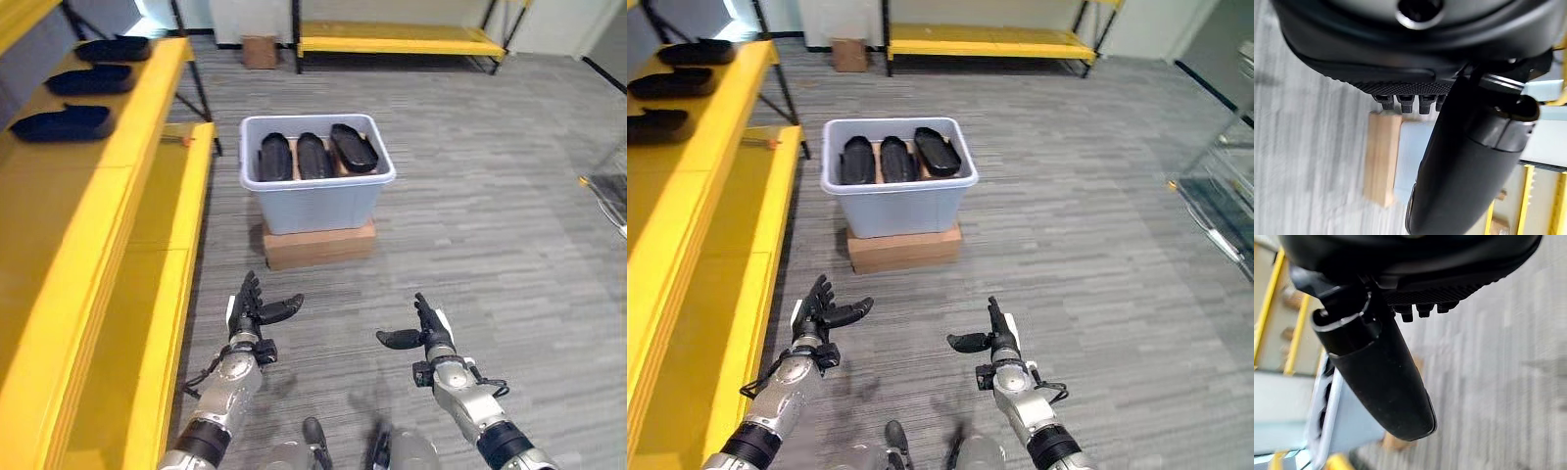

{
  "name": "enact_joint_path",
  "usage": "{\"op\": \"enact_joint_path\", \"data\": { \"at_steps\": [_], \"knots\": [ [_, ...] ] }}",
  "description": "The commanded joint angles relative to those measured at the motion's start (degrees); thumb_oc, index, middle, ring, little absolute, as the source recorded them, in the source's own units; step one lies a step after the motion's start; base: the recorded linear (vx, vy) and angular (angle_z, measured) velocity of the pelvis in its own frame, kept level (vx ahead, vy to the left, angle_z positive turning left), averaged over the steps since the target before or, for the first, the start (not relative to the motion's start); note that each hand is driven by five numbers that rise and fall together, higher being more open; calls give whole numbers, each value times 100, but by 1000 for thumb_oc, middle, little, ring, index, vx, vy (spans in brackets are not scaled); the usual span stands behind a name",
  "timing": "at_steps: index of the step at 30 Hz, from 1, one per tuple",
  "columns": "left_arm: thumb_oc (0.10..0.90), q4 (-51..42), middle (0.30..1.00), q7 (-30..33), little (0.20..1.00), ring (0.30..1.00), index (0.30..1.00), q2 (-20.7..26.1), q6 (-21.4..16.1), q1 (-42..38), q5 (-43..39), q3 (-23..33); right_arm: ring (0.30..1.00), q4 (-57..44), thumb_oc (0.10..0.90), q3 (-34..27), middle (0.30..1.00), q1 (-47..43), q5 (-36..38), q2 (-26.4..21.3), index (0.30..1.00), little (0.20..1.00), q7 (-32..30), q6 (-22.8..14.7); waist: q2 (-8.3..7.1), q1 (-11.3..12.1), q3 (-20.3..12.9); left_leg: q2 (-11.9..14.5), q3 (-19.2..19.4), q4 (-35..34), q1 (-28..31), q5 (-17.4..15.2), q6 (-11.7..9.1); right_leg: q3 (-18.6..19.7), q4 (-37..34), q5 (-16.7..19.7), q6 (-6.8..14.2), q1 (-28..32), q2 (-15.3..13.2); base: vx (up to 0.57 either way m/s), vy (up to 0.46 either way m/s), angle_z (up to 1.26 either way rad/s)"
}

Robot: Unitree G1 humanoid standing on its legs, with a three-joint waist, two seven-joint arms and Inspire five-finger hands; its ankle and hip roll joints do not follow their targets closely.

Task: Move parts from the plastic box to the shelf.

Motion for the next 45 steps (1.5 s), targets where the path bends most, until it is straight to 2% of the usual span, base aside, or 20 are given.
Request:
{"op": "enact_joint_path", "data": {
  "at_steps": [1, 4, 7, 11, 12, 14, 18, 20, 21, 25, 27, 29, 31, 32, 34, 40, 41, 42, 44, 45],
  "knots": [
    [900, -695, 1000, -88, 1000, 1000, 1000, 140, -257, -179, 78, -202, 1000, -404, 900, -346, 1000, -332, -243, -22, 1000, 1000, -427, -301, -109, 81, -87, 223, -379, 183, 544, -921, -432, 80, -156, 861, 61, 18, 9, 356, -262, 61],
    [900, -773, 1000, -220, 1000, 1000, 1000, 32, -243, 46, 57, -274, 1000, -504, 900, -576, 1000, -142, -111, 17, 1000, 1000, -557, -387, -143, 33, -154, 312, -324, 243, 711, -1086, -508, 46, -506, 827, 150, 425, 68, 356, -246, 39],
    [900, -843, 1000, -219, 1000, 1000, 1000, 30, -228, 109, 83, -238, 1000, -533, 900, -592, 1000, -117, -162, -27, 1000, 1000, -566, -386, -171, 40, -212, 377, -162, 392, 654, -1075, -539, -125, -429, 749, 14, 530, 58, 267, -229, 19],
    [900, -872, 1000, -210, 1000, 1000, 1000, 102, -271, 95, -33, -71, 1000, -534, 900, -524, 1000, -204, -182, -133, 1000, 1000, -387, -443, -97, 8, -317, 599, -28, 781, 661, -1298, -592, -233, 218, 220, -263, 397, 87, 306, -223, -1],
    [900, -863, 1000, -215, 1000, 1000, 1000, 100, -269, 94, -49, -61, 1000, -526, 900, -520, 1000, -204, -214, -143, 1000, 1000, -365, -454, -46, 4, -323, 641, -74, 814, 720, -1417, -611, -214, 321, 95, -220, 416, 114, 301, -177, -6],
    [900, -844, 1000, -196, 1000, 1000, 1000, 48, -317, 62, -69, -7, 1000, -549, 900, -498, 1000, -245, -353, -266, 1000, 1000, -164, -513, -19, -56, -417, 830, 67, 1132, 804, -1525, -710, -347, 571, -175, -456, 395, 199, 342, -271, -4],
    [900, -808, 1000, -208, 1000, 1000, 1000, -23, -403, 24, -28, 23, 1000, -672, 900, -453, 1000, -358, -634, -459, 1000, 1000, 62, -551, 32, -117, -589, 1123, 269, 2322, 714, -856, -1056, -552, 528, -657, -938, 559, 616, 235, -273, 9],
    [900, -697, 1000, -108, 1000, 1000, 1000, -40, -355, -12, -41, 24, 1000, -681, 900, -458, 1000, -341, -509, -549, 1000, 1000, 138, -647, 29, -64, -584, 1124, 201, 2986, 217, -560, -1165, -524, 400, -856, -1139, 790, 882, 244, -289, 6],
    [900, -656, 1000, -112, 1000, 1000, 1000, -43, -319, -19, -125, 25, 1000, -671, 900, -457, 1000, -336, -492, -564, 1000, 1000, 155, -697, 27, -33, -549, 1081, 141, 3049, 6, -551, -1150, -488, 370, -872, -1152, 854, 939, 180, -163, 10],
    [900, -572, 1000, -155, 1000, 1000, 1000, 1, -391, 37, -89, 70, 1000, -602, 900, -407, 1000, -421, -459, -576, 1000, 1000, 213, -838, 10, 109, -377, 942, 98, 2655, -573, -527, -1020, -274, 204, -894, -1073, 1193, 1069, 191, -29, -4],
    [900, -645, 1000, -141, 1000, 1000, 1000, 69, -467, 270, -71, 121, 1000, -694, 900, -360, 1000, -353, -577, -564, 1000, 1000, 301, -881, 81, 235, -285, 1038, 100, 1354, -886, -110, -1033, -123, -14, -952, -999, 1627, 1101, 374, 138, -5],
    [900, -700, 1000, -152, 1000, 1000, 1000, 106, -558, 424, -91, 172, 1000, -786, 900, -352, 1000, -246, -691, -568, 1000, 1000, 318, -889, 154, 289, -270, 1143, 50, 648, -989, 365, -1172, -104, -64, -983, -961, 1793, 1098, 325, 164, -24],
    [900, -769, 1000, -176, 1000, 1000, 1000, 161, -719, 664, -108, 331, 1000, -861, 900, -332, 1000, -108, -783, -573, 1000, 1000, 360, -940, 258, 367, -238, 1450, -47, -76, -1188, 1006, -1357, -61, -3, -1065, -935, 1939, 1074, 486, 241, -33],
    [900, -761, 1000, -239, 1000, 1000, 1000, 174, -837, 790, -109, 454, 1000, -908, 900, -289, 1000, -34, -818, -552, 1000, 1000, 420, -983, 292, 400, -211, 1643, -91, -381, -1287, 1149, -1403, -38, 172, -1191, -897, 1987, 1003, 465, 239, -34],
    [900, -724, 1000, -370, 1000, 1000, 1000, 175, -875, 850, -155, 571, 1000, -963, 900, -260, 1000, 41, -649, -541, 1000, 1000, 631, -1041, 336, 400, -193, 1757, -45, -367, -1307, 1090, -1387, -60, 506, -1396, -862, 1969, 928, 470, 266, -39],
    [900, -884, 1000, -378, 1000, 1000, 1000, 302, -1041, 930, 160, 667, 1000, -1254, 900, -337, 1000, 234, -447, -410, 1000, 1000, 510, -1328, 257, 521, -272, 1623, -87, 431, -1305, 790, -1275, -183, 1457, -2161, -792, 2096, 722, 431, 212, -19],
    [900, -886, 1000, -428, 1000, 1000, 1000, 313, -1077, 926, 175, 675, 1000, -1276, 900, -358, 1000, 259, -445, -396, 1000, 1000, 458, -1368, 235, 530, -283, 1589, -86, 495, -1309, 738, -1245, -191, 1479, -2182, -777, 2124, 701, 402, 219, 8],
    [900, -1007, 1000, -706, 1000, 1000, 1000, 349, -1055, 926, 278, 720, 1000, -1379, 900, -454, 1000, 343, -325, -338, 1000, 1000, 111, -1616, 153, 620, -318, 1363, -222, 707, -1343, 522, -1105, -156, 1665, -2172, -708, 2208, 594, 509, 320, 11],
    [900, -1149, 1000, -847, 1000, 1000, 1000, 378, -880, 977, 384, 687, 1000, -1509, 900, -693, 1000, 427, -19, -193, 1000, 1000, -200, -1848, 36, 704, -383, 968, -305, 797, -1280, 175, -815, -134, 2183, -1679, -479, 2243, 379, 457, 347, 23],
    [900, -1149, 1000, -856, 1000, 1000, 1000, 382, -865, 980, 418, 678, 1000, -1518, 900, -729, 1000, 439, -14, -161, 1000, 1000, -244, -1876, 15, 716, -396, 892, -298, 795, -1255, 119, -757, -127, 2279, -1590, -425, 2248, 333, 238, 221, 35]
  ]
}}
